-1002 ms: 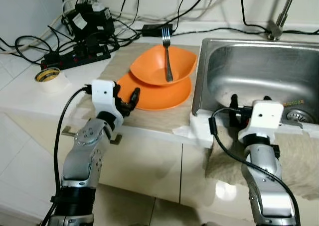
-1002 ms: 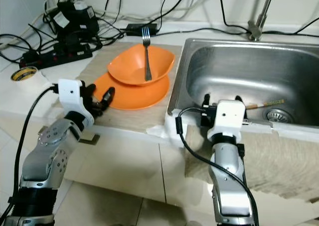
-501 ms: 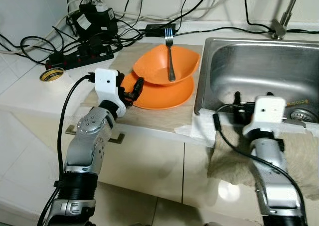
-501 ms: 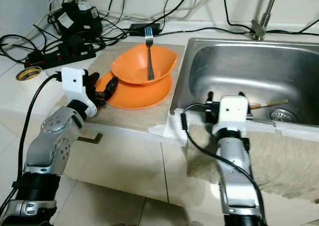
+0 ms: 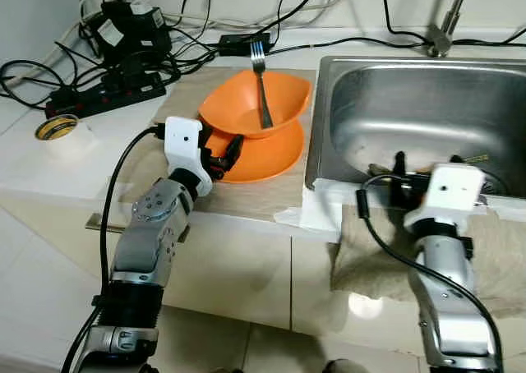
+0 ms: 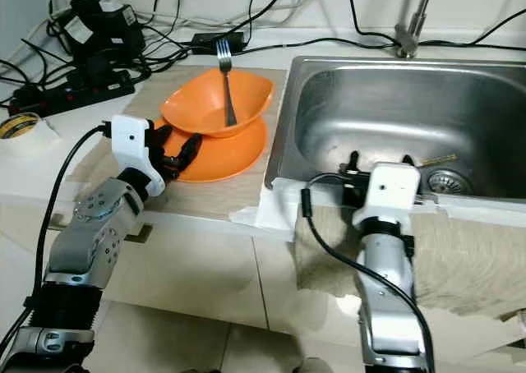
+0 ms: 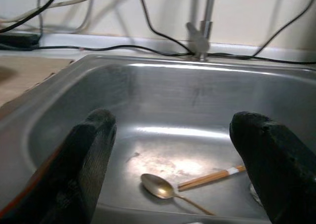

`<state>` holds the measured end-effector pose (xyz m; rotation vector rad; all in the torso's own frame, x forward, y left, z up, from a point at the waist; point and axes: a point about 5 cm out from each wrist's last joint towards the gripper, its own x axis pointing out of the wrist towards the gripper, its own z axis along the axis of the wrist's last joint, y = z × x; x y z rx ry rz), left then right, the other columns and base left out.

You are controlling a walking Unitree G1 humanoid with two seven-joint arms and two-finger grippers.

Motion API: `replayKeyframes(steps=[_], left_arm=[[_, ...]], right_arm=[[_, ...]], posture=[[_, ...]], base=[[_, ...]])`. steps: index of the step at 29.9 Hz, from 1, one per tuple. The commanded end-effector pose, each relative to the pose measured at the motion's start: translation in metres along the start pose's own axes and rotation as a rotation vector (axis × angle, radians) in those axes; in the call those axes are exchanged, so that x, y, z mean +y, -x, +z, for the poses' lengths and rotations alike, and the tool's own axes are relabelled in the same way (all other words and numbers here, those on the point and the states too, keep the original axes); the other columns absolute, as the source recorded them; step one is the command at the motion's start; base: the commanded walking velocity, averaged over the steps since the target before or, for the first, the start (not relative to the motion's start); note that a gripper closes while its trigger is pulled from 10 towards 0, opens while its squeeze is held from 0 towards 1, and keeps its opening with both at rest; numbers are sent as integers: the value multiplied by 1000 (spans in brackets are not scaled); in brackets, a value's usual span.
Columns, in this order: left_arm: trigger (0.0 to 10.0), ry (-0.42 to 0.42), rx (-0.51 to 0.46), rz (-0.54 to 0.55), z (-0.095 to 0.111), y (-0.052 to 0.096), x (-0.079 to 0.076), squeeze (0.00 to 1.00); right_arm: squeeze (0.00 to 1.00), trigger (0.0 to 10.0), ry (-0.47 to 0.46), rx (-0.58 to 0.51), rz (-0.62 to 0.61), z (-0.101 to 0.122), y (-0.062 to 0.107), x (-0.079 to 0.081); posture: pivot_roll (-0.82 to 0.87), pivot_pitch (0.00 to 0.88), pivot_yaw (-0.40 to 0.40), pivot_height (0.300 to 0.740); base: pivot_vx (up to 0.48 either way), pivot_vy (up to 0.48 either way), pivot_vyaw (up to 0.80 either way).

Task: Kitchen organization

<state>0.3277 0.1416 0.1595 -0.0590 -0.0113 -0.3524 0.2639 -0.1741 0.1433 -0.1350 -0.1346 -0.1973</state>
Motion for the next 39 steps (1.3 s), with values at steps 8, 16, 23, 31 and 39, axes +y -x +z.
replayKeyframes(steps=[8,16,23,31,39], left_arm=[[10000,-2,-32,68,4,4,13,0],[10000,-28,-103,101,8,10,10,0],[10000,5,-104,154,3,20,11,0],[10000,15,-124,195,-2,30,4,0],[10000,-31,-120,168,-2,21,5,0]], right_arm=[[0,10000,12,30,40,-5,-10,4],[0,10000,12,-17,56,-1,-12,6],[0,10000,7,-57,63,5,-19,6],[0,10000,-2,-110,80,12,-18,9],[0,10000,-1,-110,96,3,-13,13]], posture=[[-114,28,72,740],[-85,0,48,740],[-58,0,41,740],[-44,0,29,740],[-60,0,41,740]], base=[[0,0,0],[0,0,0],[0,0,0],[0,0,0],[0,0,0]])
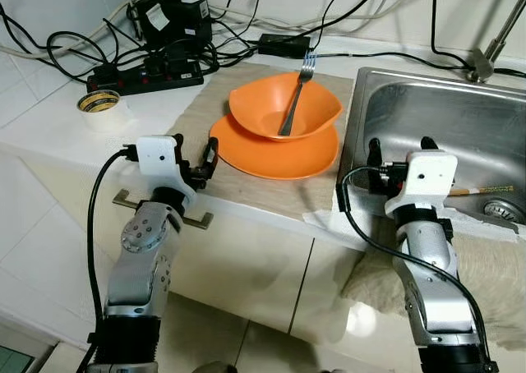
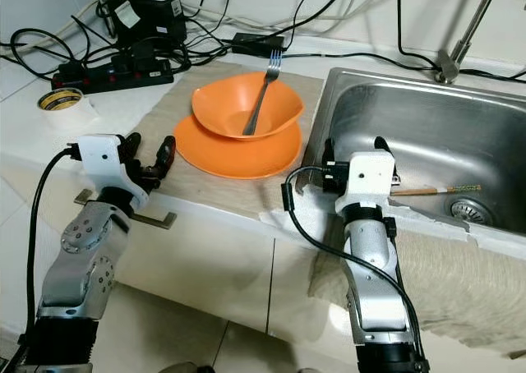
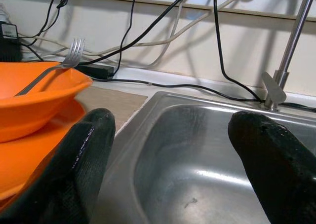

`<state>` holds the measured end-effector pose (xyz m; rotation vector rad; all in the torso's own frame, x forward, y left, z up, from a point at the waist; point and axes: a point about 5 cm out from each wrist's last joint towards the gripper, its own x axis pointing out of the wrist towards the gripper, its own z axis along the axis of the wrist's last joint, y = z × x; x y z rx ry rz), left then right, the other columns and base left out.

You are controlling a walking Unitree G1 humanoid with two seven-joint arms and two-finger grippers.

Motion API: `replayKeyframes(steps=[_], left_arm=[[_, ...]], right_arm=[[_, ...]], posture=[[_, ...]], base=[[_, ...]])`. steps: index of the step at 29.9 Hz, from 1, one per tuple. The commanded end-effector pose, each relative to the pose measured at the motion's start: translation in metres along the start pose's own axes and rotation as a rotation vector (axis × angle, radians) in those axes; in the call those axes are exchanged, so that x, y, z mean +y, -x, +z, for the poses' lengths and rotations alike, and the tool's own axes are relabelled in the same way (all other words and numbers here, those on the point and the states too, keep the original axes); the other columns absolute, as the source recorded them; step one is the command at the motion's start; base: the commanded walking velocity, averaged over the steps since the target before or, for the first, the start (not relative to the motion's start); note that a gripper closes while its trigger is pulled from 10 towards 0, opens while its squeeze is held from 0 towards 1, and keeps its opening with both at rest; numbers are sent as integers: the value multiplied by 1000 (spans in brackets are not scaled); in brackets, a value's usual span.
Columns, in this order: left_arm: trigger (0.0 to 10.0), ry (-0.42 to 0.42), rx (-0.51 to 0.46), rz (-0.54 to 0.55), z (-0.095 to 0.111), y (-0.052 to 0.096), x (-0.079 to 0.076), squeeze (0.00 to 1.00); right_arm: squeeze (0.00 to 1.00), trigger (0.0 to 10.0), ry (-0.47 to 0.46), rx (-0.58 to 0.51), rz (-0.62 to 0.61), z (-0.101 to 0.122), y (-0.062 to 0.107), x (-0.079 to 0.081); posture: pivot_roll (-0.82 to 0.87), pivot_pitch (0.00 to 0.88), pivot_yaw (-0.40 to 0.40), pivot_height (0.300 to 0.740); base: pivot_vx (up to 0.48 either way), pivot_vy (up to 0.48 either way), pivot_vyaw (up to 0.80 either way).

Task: Kitchen organization

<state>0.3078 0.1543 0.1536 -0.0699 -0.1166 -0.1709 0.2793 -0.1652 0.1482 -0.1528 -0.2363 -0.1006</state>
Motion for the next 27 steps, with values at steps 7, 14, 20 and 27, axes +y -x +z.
replayKeyframes(steps=[7,14,20,27], left_arm=[[10000,-6,-1,-34,2,-8,-2,0],[10000,-29,-42,-54,13,-14,-5,0],[10000,-20,-34,-58,24,-23,-3,0],[10000,55,4,-83,29,-39,-10,0]], right_arm=[[0,10000,7,-9,-4,-1,1,1],[0,10000,11,-1,15,-6,3,5],[0,10000,1,11,21,-9,3,9],[0,10000,-6,9,30,-9,0,13]], posture=[[-85,0,52,740],[-73,0,54,740],[-63,0,57,740],[-56,0,59,740]], base=[[0,0,0],[0,0,0],[0,0,0],[0,0,0]])
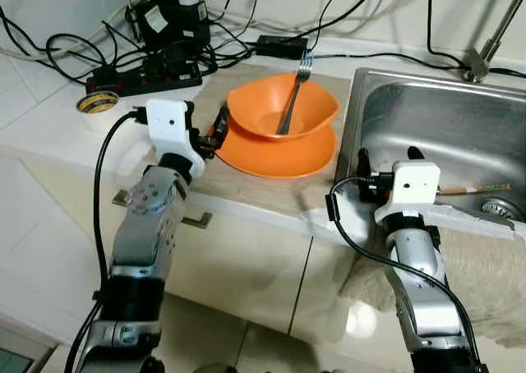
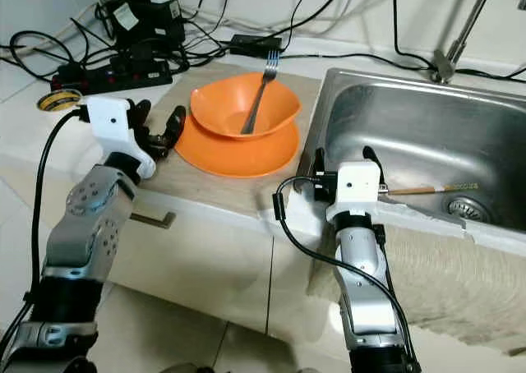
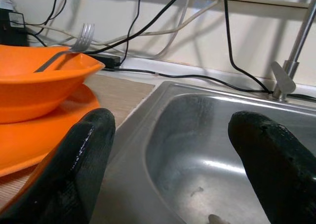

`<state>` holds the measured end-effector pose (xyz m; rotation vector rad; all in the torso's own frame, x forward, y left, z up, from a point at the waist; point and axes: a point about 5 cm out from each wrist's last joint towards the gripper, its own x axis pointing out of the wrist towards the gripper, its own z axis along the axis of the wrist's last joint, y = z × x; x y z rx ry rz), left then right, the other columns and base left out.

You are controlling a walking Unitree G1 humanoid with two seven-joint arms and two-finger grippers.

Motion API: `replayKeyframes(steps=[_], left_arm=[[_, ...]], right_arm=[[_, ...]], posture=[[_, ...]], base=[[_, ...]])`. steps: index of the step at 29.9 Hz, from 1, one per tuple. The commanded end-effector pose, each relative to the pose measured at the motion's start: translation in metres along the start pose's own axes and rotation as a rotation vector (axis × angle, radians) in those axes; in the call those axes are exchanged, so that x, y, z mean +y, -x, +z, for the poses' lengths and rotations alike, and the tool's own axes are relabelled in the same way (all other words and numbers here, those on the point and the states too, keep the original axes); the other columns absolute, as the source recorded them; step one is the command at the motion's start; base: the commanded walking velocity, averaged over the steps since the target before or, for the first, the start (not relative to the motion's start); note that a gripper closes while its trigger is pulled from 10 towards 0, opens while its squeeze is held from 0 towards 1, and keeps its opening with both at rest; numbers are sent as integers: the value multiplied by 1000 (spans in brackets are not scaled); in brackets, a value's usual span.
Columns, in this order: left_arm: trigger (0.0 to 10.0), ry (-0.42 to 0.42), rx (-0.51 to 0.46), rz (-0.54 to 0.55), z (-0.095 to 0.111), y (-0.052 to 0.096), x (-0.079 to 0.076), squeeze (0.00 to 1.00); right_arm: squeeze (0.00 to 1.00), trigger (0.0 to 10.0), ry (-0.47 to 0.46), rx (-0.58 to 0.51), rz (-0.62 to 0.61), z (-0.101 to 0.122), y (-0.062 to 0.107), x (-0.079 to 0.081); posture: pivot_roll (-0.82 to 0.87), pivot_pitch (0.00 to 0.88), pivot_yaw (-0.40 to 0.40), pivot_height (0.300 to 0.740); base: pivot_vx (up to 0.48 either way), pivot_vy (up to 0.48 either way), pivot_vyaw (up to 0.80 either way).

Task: Kitchen organization

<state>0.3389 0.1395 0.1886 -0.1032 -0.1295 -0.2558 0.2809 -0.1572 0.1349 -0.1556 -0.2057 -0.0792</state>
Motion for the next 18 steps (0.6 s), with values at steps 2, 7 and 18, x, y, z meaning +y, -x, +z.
replayKeyframes(steps=[2,7,18], left_arm=[[10000,48,38,-18,-1,-10,-2,0],[10000,161,84,-24,-1,-23,-3,0],[10000,334,141,-40,10,-45,-6,0]], right_arm=[[0,10000,-8,-21,6,3,-4,4],[0,10000,-6,-29,9,5,-6,4],[0,10000,-1,-27,6,4,-8,3]], posture=[[-58,0,58,740],[-66,0,60,740],[-80,0,69,740]], base=[[0,0,0],[0,0,0],[0,0,0]])
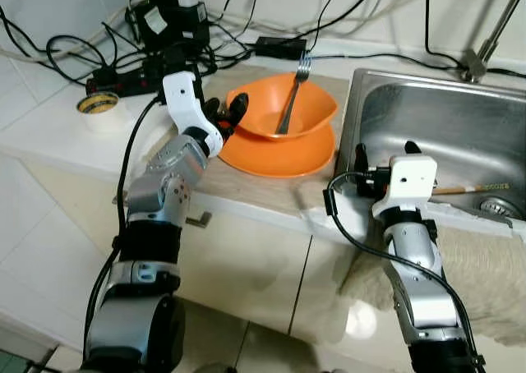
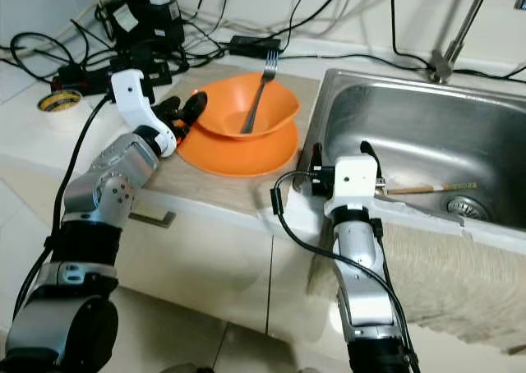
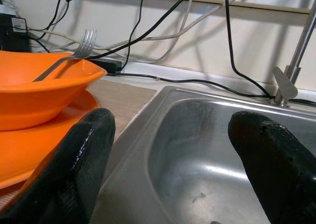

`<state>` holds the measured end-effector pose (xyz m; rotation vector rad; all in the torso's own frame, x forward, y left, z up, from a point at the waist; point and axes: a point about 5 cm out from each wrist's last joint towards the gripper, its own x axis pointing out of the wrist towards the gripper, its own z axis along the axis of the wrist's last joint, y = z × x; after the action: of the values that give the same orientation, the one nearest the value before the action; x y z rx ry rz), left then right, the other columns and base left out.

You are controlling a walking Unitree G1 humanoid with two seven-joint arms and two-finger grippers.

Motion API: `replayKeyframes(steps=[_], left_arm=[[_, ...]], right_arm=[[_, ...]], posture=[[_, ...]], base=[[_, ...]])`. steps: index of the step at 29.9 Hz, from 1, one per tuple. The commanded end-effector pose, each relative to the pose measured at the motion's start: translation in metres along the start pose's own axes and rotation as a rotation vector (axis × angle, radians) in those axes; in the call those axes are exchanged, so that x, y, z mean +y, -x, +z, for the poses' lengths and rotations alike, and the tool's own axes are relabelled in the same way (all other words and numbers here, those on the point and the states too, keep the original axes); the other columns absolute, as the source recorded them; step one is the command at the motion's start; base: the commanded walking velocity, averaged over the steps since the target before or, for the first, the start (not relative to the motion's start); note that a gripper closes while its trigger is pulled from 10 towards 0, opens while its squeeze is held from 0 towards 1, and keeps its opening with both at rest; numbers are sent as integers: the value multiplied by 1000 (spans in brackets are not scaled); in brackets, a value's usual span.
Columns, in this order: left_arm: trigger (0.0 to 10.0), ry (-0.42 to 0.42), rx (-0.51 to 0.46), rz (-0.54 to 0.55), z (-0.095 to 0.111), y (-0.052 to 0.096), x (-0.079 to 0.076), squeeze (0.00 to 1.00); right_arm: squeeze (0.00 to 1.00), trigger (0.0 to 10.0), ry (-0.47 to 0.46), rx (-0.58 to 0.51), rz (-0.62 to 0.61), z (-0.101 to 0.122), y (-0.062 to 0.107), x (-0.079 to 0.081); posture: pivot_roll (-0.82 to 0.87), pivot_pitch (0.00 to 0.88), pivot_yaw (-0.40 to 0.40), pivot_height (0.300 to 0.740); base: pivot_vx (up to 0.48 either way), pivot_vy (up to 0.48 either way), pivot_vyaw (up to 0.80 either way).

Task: Kitchen organization

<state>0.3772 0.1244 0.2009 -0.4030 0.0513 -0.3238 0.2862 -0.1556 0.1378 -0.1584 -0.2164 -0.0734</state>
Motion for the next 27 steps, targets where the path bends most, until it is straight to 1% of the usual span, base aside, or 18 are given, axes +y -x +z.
replayKeyframes(steps=[1,5,6,9,13,19,22,23,24,27], left_arm=[[10000,-4,-8,0,10,-5,-1,0],[10000,-56,-14,-17,19,-10,-3,0],[10000,-85,-15,-26,21,-12,-4,0],[10000,-128,-12,-44,23,-16,-7,0],[10000,-217,20,-106,22,-26,-18,0],[10000,-270,58,-193,19,-36,-35,0],[10000,-306,51,-239,19,-40,-45,0],[10000,-306,51,-239,19,-40,-45,0],[10000,-335,44,-266,20,-42,-51,0],[10000,-350,33,-297,21,-45,-58,0]], right_arm=[[0,10000,-4,-15,1,2,-3,2],[0,10000,-5,-14,3,2,-3,2],[0,10000,-6,-13,3,2,-3,3],[0,10000,-7,-12,5,1,-3,3],[0,10000,-10,-13,11,2,-2,5],[0,10000,-12,-15,18,4,-1,7],[0,10000,-10,-17,13,4,-1,7],[0,10000,-10,-17,13,4,-1,7],[0,10000,-3,-20,8,5,-1,6],[0,10000,3,-31,-1,7,-1,5]], posture=[[-79,0,69,740],[-76,0,71,740],[-76,0,71,740],[-76,0,71,740],[-79,0,73,740],[-92,0,84,740],[-102,0,91,740],[-102,0,91,740],[-110,0,98,740],[-117,0,103,740]], base=[[0,0,0],[0,0,0],[0,0,0],[0,0,0],[0,0,0],[0,0,0],[0,0,0],[0,0,0],[0,0,0],[0,0,0]])
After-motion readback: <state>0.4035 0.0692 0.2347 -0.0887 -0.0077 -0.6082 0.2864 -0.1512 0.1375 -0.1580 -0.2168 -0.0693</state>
